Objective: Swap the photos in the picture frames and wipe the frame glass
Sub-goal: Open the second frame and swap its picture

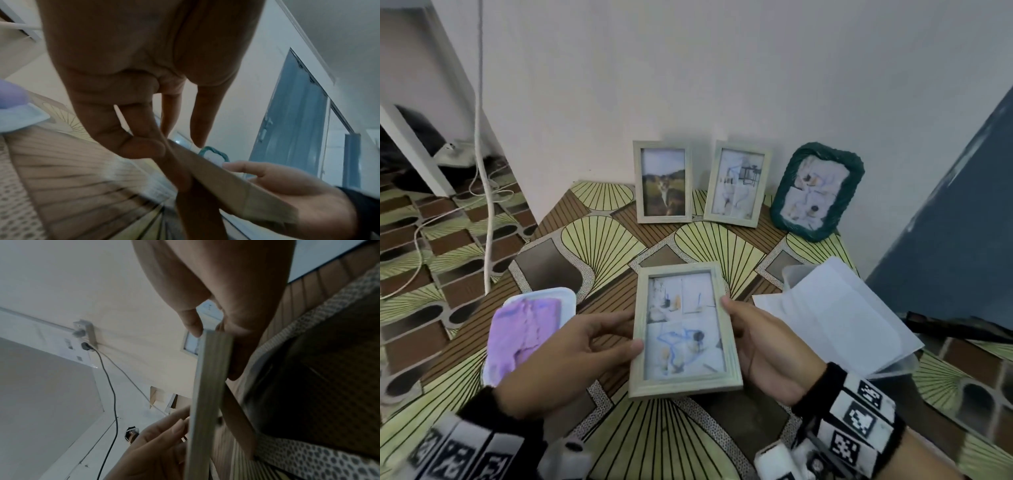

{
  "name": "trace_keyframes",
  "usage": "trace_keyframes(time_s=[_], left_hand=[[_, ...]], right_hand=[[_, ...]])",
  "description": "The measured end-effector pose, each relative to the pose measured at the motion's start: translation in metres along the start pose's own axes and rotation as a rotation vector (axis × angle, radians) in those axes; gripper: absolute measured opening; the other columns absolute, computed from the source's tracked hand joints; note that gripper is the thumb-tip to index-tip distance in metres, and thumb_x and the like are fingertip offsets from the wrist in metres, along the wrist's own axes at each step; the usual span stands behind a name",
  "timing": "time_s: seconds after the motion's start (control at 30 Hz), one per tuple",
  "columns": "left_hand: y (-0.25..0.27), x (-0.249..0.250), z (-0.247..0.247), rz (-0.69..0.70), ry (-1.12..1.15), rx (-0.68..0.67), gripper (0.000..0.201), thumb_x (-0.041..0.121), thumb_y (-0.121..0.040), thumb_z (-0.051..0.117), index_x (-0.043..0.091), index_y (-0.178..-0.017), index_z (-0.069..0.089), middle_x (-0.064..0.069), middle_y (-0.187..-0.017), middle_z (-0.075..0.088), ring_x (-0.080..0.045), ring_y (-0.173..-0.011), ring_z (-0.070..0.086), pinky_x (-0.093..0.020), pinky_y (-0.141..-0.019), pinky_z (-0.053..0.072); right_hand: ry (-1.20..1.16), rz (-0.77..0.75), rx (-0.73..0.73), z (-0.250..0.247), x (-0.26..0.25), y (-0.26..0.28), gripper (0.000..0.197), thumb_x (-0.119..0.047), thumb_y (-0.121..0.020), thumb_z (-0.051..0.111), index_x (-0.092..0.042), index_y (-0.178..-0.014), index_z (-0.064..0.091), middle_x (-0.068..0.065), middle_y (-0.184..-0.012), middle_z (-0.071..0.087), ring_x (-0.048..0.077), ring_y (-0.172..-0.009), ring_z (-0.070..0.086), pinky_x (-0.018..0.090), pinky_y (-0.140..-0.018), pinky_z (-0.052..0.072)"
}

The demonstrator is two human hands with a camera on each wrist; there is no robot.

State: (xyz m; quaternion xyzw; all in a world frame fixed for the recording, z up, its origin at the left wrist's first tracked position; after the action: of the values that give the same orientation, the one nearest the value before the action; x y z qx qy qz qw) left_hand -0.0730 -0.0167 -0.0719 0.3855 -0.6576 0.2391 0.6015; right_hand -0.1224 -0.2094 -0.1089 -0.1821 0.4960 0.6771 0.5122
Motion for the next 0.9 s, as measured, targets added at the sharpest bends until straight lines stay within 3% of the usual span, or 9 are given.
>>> trace_keyframes(time_s=[0.07, 0.17, 0.27, 0.43, 0.53, 0.6, 0.73, 0.8, 0.9], left_hand=[[-0.004, -0.006, 0.003, -0.026, -0.123, -0.023, 0.030, 0.013, -0.088, 0.066, 0.023, -0.116, 0.069, -0.005, -0.102, 0.075, -0.021, -0.095, 0.069, -0.025, -0.082, 0.052], [-0.010, -0.014, 0.009, -0.043, -0.348, -0.035, 0.026, 0.020, -0.090, 0.066, 0.023, -0.116, 0.070, -0.005, -0.103, 0.074, -0.019, -0.095, 0.069, -0.039, -0.092, 0.053], [-0.013, -0.009, 0.016, -0.012, -0.373, -0.025, 0.024, 0.020, -0.093, 0.062, 0.023, -0.115, 0.069, 0.007, -0.109, 0.073, -0.005, -0.099, 0.067, -0.027, -0.093, 0.052], [-0.014, 0.003, 0.025, 0.054, -0.274, -0.029, 0.027, 0.013, -0.097, 0.054, 0.031, -0.112, 0.068, 0.021, -0.112, 0.070, 0.002, -0.108, 0.063, -0.012, -0.089, 0.048], [-0.018, -0.007, 0.026, 0.017, -0.272, -0.029, 0.029, 0.026, -0.099, 0.050, 0.024, -0.123, 0.066, 0.014, -0.124, 0.066, -0.002, -0.118, 0.059, -0.028, -0.104, 0.045], [-0.020, -0.008, 0.032, 0.012, -0.203, -0.055, 0.035, 0.039, -0.099, 0.045, 0.025, -0.119, 0.069, 0.011, -0.122, 0.068, -0.005, -0.116, 0.061, -0.036, -0.103, 0.044], [-0.028, -0.008, 0.039, -0.059, -0.003, -0.044, 0.033, 0.073, -0.087, 0.041, 0.057, -0.094, 0.069, 0.018, -0.107, 0.072, -0.001, -0.104, 0.065, -0.035, -0.095, 0.048], [-0.032, -0.008, 0.045, -0.099, 0.070, -0.072, 0.030, 0.082, -0.076, 0.042, 0.066, -0.087, 0.065, 0.018, -0.105, 0.073, -0.002, -0.104, 0.066, -0.035, -0.094, 0.049], [-0.037, -0.004, 0.056, -0.095, 0.162, -0.164, 0.044, 0.073, -0.087, 0.042, 0.047, -0.112, 0.067, 0.000, -0.113, 0.072, -0.016, -0.109, 0.067, -0.033, -0.087, 0.055]], right_hand=[[-0.013, 0.020, 0.048, -0.004, 0.006, -0.005, 0.044, -0.021, -0.100, 0.054, 0.005, -0.135, 0.044, 0.030, -0.123, 0.063, 0.046, -0.115, 0.061, 0.063, -0.096, 0.048], [-0.038, 0.041, 0.095, -0.008, 0.014, -0.013, 0.041, -0.013, -0.101, 0.052, 0.005, -0.135, 0.038, 0.032, -0.122, 0.063, 0.046, -0.113, 0.062, 0.063, -0.093, 0.050], [-0.087, 0.054, 0.106, -0.012, 0.018, -0.018, 0.035, -0.010, -0.102, 0.049, 0.002, -0.133, 0.039, 0.031, -0.118, 0.065, 0.045, -0.108, 0.065, 0.059, -0.083, 0.055], [-0.089, 0.047, 0.068, -0.016, 0.019, -0.021, 0.037, -0.013, -0.103, 0.044, 0.006, -0.135, 0.045, 0.026, -0.114, 0.069, 0.041, -0.105, 0.068, 0.049, -0.071, 0.061], [-0.085, -0.018, 0.068, -0.019, 0.013, -0.018, 0.035, -0.017, -0.102, 0.046, 0.002, -0.132, 0.049, 0.022, -0.115, 0.070, 0.038, -0.103, 0.069, 0.050, -0.074, 0.060], [-0.033, -0.105, 0.052, -0.017, 0.002, -0.014, 0.030, -0.019, -0.101, 0.047, -0.004, -0.126, 0.055, 0.018, -0.114, 0.071, 0.033, -0.102, 0.070, 0.047, -0.078, 0.059], [0.171, -0.276, 0.031, -0.006, -0.022, -0.001, 0.022, -0.025, -0.099, 0.054, -0.027, -0.116, 0.069, 0.005, -0.110, 0.074, 0.019, -0.097, 0.072, 0.030, -0.070, 0.056], [0.278, -0.319, 0.009, 0.002, -0.027, 0.003, 0.024, -0.030, -0.097, 0.058, -0.032, -0.118, 0.068, -0.001, -0.111, 0.073, 0.014, -0.100, 0.070, 0.025, -0.071, 0.054], [0.479, -0.354, -0.076, 0.020, -0.021, 0.007, 0.027, -0.030, -0.095, 0.062, -0.037, -0.120, 0.068, -0.009, -0.117, 0.071, 0.009, -0.110, 0.066, 0.031, -0.084, 0.054]])
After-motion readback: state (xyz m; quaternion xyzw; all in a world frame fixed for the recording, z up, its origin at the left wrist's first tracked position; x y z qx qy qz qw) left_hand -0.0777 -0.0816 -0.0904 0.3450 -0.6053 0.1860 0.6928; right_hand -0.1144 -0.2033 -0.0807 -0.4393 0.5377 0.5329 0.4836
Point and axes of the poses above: each hand's wrist, its own y-axis away from the middle knuckle, its own z-axis out of the palm, x = y × z, the point moved 9 cm from there along -y, towards the middle knuckle
